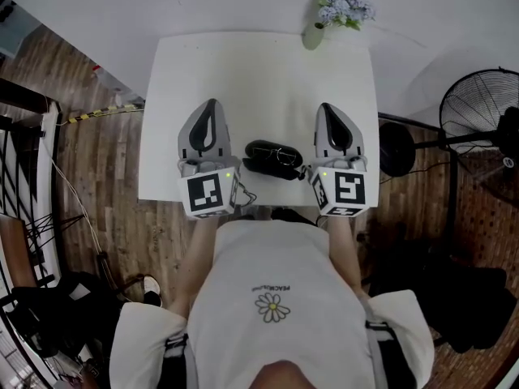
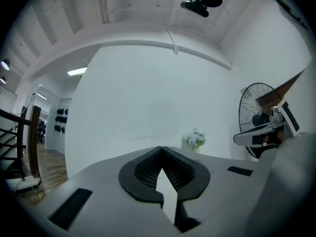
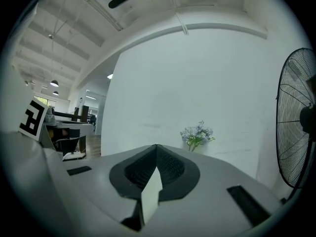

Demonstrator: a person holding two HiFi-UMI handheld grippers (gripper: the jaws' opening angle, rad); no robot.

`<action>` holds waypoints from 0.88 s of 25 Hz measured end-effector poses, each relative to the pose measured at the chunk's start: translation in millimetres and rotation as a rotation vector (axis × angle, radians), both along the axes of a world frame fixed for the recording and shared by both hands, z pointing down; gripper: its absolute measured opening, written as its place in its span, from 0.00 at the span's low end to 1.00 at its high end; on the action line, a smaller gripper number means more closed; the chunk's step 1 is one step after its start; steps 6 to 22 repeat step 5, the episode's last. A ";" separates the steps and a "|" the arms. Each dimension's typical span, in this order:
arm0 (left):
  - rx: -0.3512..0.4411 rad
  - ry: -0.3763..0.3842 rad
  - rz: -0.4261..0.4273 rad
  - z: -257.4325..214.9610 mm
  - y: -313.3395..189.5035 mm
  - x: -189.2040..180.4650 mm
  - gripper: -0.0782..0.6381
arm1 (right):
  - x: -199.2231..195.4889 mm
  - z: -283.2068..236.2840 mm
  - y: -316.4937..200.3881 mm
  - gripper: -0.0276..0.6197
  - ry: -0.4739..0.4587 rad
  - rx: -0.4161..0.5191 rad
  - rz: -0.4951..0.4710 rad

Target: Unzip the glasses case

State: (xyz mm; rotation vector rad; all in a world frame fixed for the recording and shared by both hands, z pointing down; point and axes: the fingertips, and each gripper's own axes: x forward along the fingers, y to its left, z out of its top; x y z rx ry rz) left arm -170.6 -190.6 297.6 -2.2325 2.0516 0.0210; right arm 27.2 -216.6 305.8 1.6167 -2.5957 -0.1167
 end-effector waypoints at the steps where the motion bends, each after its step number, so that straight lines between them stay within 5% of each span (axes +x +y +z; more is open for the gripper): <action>1: 0.001 -0.001 0.003 0.6 -0.4 0.2 0.13 | 0.6 1.5 -0.4 0.05 -0.001 -0.004 0.002; 22: -0.017 -0.018 -0.003 4.9 -1.3 -2.5 0.13 | -0.6 6.1 -0.9 0.05 -0.002 -0.015 0.001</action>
